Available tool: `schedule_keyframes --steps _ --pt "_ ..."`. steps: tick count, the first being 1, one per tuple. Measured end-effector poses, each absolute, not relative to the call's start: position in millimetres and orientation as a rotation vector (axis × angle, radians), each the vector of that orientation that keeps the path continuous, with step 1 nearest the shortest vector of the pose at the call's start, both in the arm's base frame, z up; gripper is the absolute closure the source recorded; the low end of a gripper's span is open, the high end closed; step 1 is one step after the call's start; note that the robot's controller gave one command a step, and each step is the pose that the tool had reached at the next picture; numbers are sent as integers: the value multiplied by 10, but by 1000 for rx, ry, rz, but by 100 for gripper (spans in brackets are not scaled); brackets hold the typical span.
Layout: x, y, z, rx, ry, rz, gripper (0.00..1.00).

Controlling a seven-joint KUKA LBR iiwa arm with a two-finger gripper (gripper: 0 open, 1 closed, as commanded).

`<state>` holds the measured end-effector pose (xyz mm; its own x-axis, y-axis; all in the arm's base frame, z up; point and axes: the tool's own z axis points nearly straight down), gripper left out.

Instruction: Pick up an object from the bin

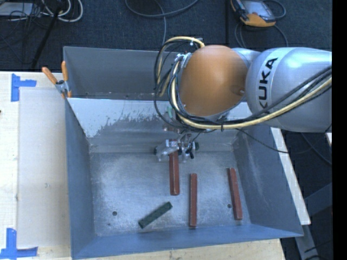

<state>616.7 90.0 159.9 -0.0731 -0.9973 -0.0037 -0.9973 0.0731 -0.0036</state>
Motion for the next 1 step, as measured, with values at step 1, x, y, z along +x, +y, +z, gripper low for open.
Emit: schedule_keyframes --steps 1 --pt "6107 697 2091 -2266 2170 -2 100"
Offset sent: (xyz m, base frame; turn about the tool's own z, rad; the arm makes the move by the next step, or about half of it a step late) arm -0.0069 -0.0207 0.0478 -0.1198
